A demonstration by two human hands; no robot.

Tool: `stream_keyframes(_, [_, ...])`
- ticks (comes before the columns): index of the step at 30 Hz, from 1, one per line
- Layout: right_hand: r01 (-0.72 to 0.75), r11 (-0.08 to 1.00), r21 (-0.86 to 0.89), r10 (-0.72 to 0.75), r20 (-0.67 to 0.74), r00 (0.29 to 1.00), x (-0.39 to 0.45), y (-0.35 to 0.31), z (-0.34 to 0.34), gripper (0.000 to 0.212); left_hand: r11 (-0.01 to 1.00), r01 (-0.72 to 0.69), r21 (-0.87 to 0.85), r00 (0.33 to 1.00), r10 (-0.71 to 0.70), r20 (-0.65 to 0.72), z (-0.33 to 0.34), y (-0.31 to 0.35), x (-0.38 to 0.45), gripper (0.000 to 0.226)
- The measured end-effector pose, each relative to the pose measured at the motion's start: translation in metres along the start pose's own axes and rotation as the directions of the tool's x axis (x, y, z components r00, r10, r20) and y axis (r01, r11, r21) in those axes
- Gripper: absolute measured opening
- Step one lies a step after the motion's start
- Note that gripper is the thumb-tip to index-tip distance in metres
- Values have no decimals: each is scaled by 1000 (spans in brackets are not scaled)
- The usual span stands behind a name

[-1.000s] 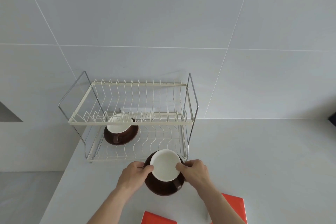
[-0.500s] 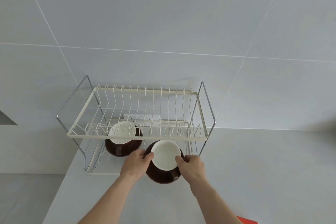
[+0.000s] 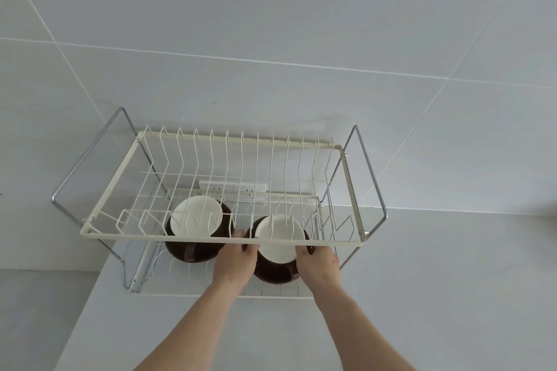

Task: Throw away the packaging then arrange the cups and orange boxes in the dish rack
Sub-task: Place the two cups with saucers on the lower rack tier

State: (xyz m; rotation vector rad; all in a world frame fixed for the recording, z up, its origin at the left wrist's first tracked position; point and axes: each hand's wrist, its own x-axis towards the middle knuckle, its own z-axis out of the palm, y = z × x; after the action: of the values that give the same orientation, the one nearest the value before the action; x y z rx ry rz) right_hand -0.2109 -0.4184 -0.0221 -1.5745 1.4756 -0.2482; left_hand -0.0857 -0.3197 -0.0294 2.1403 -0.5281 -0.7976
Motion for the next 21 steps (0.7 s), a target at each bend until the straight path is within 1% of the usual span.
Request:
stream_keyframes(3, [-30,999,33,29,8,1000,6,-3,0,17,999,-6,-42,1000,5,-11,3,2,7,13])
stream_keyframes(5, [-60,997,52,59,17,998,10,-6,2,21,998,14,-60,1000,-15,-6,5,3,12,11])
stream_keyframes(8, [-52,999,6,51,49,997,17,-9,3,28,995,47,-87,999,-46,20,6,5,17,9])
stream_keyframes(10, [-41,999,-16,42,52,998,23,-9,3,31,997,24,-80,1000,-23,10,6,6,20,15])
stream_keyframes(14, [-46,999,-5,46,32,998,32,-12,7,27,1000,-18,-23,1000,19,10,11,-4,40,24])
stream_keyframes(16, [-48,999,-2,48,14,999,35,-14,9,29,1000,-15,-25,1000,16,15,16,-15,54,45])
stream_keyframes(18, [-37,998,-44,37,-1,999,37,-15,11,32,1000,20,17,1000,-20,9,23,-30,70,68])
stream_keyframes(19, [-26,996,-89,26,-4,1000,40,-15,12,33,998,20,52,1000,-21,15,28,-39,81,70])
stream_keyframes(21, [-16,984,-176,14,-11,1000,41,-18,11,30,995,23,96,999,-27,39,29,-38,83,58])
